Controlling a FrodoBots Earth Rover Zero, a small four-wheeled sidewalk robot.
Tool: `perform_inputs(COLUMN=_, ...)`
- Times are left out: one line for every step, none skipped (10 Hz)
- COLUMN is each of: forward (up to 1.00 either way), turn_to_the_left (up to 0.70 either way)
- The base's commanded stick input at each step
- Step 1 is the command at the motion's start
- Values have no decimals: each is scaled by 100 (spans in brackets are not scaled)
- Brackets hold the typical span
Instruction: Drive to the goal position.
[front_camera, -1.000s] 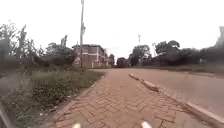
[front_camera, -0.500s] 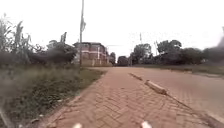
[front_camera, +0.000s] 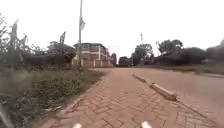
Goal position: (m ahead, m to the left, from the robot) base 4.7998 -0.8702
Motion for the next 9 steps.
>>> perform_inputs(forward=70, turn_to_the_left=0)
perform_inputs(forward=70, turn_to_the_left=0)
perform_inputs(forward=70, turn_to_the_left=-1)
perform_inputs(forward=70, turn_to_the_left=-16)
perform_inputs(forward=70, turn_to_the_left=-31)
perform_inputs(forward=70, turn_to_the_left=-35)
perform_inputs(forward=70, turn_to_the_left=-35)
perform_inputs(forward=70, turn_to_the_left=7)
perform_inputs(forward=70, turn_to_the_left=4)
